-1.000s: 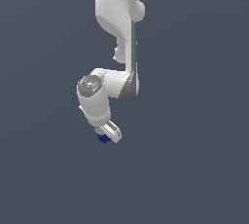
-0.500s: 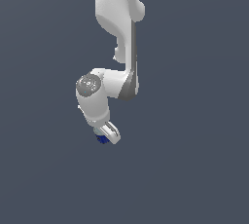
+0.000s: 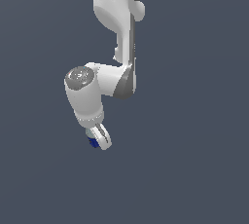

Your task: Pick up the object and move it to a goal position.

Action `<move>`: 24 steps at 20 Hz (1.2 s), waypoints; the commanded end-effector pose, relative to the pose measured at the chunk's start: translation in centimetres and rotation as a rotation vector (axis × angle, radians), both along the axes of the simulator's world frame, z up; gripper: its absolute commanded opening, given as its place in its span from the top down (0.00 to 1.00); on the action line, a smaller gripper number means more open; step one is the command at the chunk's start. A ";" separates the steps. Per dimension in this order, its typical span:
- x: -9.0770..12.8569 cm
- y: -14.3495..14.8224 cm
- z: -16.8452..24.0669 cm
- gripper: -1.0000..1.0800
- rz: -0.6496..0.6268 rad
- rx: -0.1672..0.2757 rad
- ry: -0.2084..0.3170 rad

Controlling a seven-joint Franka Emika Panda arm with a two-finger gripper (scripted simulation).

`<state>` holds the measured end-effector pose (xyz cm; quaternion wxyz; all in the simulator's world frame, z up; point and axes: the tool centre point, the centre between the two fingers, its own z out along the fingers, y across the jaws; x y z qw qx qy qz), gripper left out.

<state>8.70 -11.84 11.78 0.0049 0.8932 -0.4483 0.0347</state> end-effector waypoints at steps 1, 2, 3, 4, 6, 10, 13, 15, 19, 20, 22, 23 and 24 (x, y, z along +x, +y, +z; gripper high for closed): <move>1.1 -0.9 1.9 1.00 -0.063 -0.012 -0.027; 1.5 -1.3 2.6 1.00 -0.091 -0.017 -0.036; 1.8 -1.7 3.3 1.00 -0.119 -0.022 -0.046; 2.2 -2.1 4.0 1.00 -0.147 -0.027 -0.055; 2.8 -2.9 5.4 1.00 -0.203 -0.037 -0.074; 3.8 -4.6 8.3 1.00 -0.316 -0.057 -0.112; 4.4 -6.0 10.5 1.00 -0.401 -0.073 -0.140; 4.7 -6.9 12.0 1.00 -0.457 -0.083 -0.159; 5.0 -8.7 15.0 1.00 -0.568 -0.104 -0.195; 5.0 -9.1 15.7 1.00 -0.593 -0.109 -0.203; 5.0 -9.8 16.9 1.00 -0.638 -0.117 -0.218; 4.9 -10.2 17.4 1.00 -0.659 -0.121 -0.225; 4.9 -10.5 18.0 1.00 -0.678 -0.125 -0.231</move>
